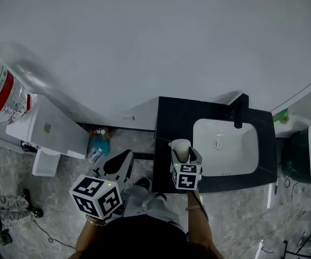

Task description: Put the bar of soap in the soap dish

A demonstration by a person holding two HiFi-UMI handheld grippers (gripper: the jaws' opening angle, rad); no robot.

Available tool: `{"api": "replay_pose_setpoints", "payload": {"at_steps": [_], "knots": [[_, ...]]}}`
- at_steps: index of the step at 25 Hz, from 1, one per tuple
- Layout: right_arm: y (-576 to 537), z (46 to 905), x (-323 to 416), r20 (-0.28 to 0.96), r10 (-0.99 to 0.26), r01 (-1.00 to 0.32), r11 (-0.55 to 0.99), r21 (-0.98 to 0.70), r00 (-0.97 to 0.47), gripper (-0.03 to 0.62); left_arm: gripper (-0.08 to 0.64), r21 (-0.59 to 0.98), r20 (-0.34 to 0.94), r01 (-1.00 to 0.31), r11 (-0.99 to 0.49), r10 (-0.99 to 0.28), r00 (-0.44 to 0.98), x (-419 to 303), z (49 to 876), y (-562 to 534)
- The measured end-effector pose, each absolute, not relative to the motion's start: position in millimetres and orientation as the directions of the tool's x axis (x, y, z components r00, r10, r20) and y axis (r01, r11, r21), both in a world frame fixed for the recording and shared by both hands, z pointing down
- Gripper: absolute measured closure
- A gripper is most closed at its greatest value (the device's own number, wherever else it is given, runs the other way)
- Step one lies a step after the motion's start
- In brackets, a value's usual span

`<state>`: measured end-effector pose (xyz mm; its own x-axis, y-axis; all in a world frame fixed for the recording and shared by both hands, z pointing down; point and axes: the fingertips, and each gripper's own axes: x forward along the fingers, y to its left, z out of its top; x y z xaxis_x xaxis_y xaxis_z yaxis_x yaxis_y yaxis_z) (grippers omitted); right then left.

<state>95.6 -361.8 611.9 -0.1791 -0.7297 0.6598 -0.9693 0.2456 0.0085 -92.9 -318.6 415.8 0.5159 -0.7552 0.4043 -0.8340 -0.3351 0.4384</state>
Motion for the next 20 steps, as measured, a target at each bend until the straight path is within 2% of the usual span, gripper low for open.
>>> {"api": "replay_pose_setpoints", "payload": {"at_steps": [14,20], "knots": [[-356.1,616.9,95.6,0.649,-0.741,-0.967,0.253,0.029,-0.175,0.290,0.561,0.425,0.407,-0.828,-0.365,-0.740,0.535,-85.1,411.4,-314.0],[-348.8,559.1,113.5,0.551,-0.821,-0.980,0.195,0.027,-0.148,0.291,0.561,0.429,0.378,-0.798,-0.424,-0.718,0.585,-67.5,403.9,-315.9]]}}
